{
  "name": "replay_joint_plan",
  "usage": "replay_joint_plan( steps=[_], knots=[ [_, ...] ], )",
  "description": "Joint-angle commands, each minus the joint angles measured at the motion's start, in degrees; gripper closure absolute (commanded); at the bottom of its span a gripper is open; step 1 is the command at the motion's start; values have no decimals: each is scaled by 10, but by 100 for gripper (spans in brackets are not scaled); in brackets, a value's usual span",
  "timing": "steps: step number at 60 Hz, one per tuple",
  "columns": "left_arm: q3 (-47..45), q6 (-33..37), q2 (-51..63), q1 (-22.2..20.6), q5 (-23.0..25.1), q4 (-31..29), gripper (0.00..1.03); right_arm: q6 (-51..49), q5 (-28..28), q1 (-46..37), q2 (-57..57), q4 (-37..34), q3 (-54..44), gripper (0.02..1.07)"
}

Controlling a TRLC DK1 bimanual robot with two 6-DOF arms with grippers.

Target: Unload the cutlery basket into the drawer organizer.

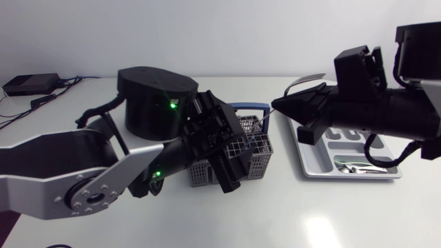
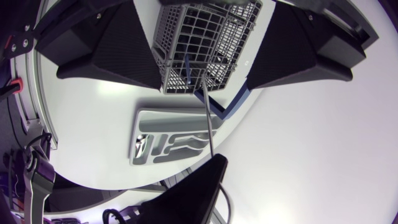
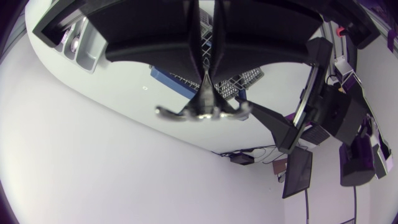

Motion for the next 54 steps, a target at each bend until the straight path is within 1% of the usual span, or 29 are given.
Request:
replay_joint_plan(
  steps=[1,7,15,19,23,29,32,36,42,46,54],
  knots=[
    [24,-10,27,-13,-17,21,9,28,-19,-14,-3,-15,26,101],
    [38,-12,54,-19,-45,50,12,38,-35,-19,-4,-25,33,101],
    [58,-21,74,-16,-53,62,12,41,-45,-22,-7,-31,32,101],
    [67,-26,82,-13,-54,69,22,41,-48,-22,-9,-35,30,101],
    [77,-26,94,-8,-54,71,27,41,-48,-21,-11,-36,29,101],
    [82,-27,103,-5,-54,80,39,42,-48,-21,-13,-36,28,101],
    [83,-27,105,-5,-54,84,43,42,-48,-21,-14,-36,28,101],
    [84,-27,109,-4,-54,87,45,42,-48,-22,-15,-37,27,101],
    [85,-27,112,-4,-54,92,59,42,-48,-24,-16,-36,26,101],
    [84,-27,113,-3,-54,93,63,42,-48,-25,-16,-37,26,101],
    [82,-33,113,-2,-54,97,74,45,-48,-25,-17,-37,25,101]
  ],
)
